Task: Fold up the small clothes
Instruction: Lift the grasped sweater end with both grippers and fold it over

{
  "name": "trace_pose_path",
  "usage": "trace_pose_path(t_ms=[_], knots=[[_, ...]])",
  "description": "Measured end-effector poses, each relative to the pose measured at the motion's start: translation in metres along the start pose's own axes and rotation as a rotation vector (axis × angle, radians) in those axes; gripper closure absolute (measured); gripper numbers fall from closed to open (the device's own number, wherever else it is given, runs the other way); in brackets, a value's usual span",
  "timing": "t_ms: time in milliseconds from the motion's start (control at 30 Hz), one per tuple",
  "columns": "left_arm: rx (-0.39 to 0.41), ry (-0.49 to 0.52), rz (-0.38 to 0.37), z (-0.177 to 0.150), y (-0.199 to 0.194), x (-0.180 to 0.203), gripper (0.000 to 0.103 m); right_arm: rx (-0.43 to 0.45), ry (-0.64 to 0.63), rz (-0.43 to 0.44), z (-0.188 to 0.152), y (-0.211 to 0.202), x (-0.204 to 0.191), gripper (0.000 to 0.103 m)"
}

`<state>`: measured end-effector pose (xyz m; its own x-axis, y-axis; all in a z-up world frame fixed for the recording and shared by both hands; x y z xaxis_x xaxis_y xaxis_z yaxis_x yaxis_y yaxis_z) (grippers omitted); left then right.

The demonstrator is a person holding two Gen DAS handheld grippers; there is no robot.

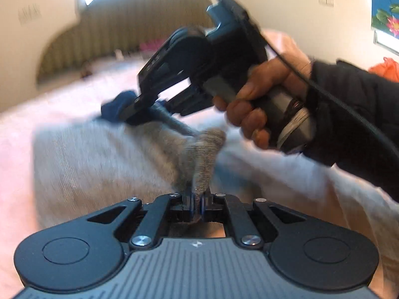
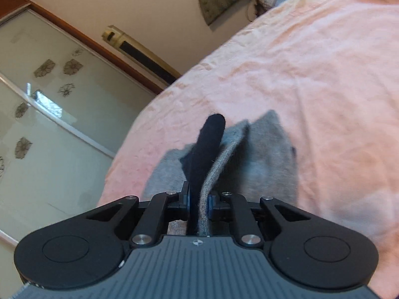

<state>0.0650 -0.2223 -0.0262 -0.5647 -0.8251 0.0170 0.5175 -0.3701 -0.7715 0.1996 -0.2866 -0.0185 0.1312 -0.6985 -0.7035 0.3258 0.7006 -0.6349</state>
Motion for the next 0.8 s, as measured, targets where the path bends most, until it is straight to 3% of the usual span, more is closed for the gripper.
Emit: trace_pose_path(t_ms=[67, 133, 200, 233, 267, 333, 400, 467, 567, 633, 700, 733, 767, 800], knots=[[0.03, -0.001, -0.009, -0.003, -0.002, -0.004, 0.097, 0.008, 0.047, 0.016, -0.008, 0.001, 0.018, 0.083], [0.043, -0.006, -0.041, -0.004, -0.014, -0.007, 0.092, 0.033, 0.104, 0.075, -0.009, -0.006, 0.02, 0.067], [0.068, -0.006, -0.087, -0.008, -0.032, -0.016, 0.075, 0.104, 0.103, 0.128, -0.004, -0.021, 0.013, 0.016], [0.096, -0.011, -0.084, -0.009, -0.041, -0.027, 0.051, 0.15, 0.091, 0.119, 0.001, -0.029, 0.011, 0.004], [0.129, -0.021, -0.06, -0.014, -0.051, -0.04, 0.024, 0.185, 0.075, 0.095, 0.007, -0.035, 0.009, 0.0], [0.191, -0.063, -0.007, -0.021, -0.07, -0.064, 0.011, 0.169, 0.065, 0.06, 0.017, -0.036, 0.011, 0.0], [0.209, -0.149, 0.015, -0.024, -0.079, -0.096, 0.011, 0.146, 0.068, 0.018, 0.025, -0.029, 0.017, 0.001], [0.201, -0.302, 0.018, -0.02, -0.077, -0.136, 0.011, 0.101, 0.069, -0.017, 0.027, -0.014, 0.022, 0.004], [0.159, -0.62, -0.121, -0.014, -0.046, -0.199, 0.012, 0.07, 0.06, -0.019, 0.027, 0.008, 0.021, 0.007], [0.098, -0.819, -0.263, -0.01, -0.015, -0.23, 0.013, 0.061, 0.046, -0.029, 0.028, 0.016, 0.014, 0.007], [0.059, -0.934, -0.386, -0.01, 0.007, -0.244, 0.033, 0.036, 0.033, -0.024, 0.027, 0.024, 0.008, 0.014], [0.045, -0.957, -0.431, -0.011, 0.016, -0.246, 0.05, 0.032, 0.014, -0.03, 0.025, 0.028, 0.005, 0.021], [0.02, -0.971, -0.476, -0.011, 0.025, -0.241, 0.064, 0.025, -0.008, -0.044, 0.023, 0.031, 0.001, 0.032], [0.007, -0.98, -0.478, -0.012, 0.03, -0.237, 0.066, 0.014, -0.017, -0.055, 0.021, 0.034, 0.0, 0.05]])
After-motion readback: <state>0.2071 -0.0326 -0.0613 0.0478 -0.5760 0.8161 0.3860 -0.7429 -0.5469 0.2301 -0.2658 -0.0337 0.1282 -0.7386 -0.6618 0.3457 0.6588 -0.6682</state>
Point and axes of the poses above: each gripper's, at about its wrist camera, not at the fingertips, and y roughly the way its jaws point, x to its right, z to its top, the point moved 8 cm from there along y, roughly the way its jaws point, and after that the axes turned 11 degrees about -x, right-handed, at the moved point
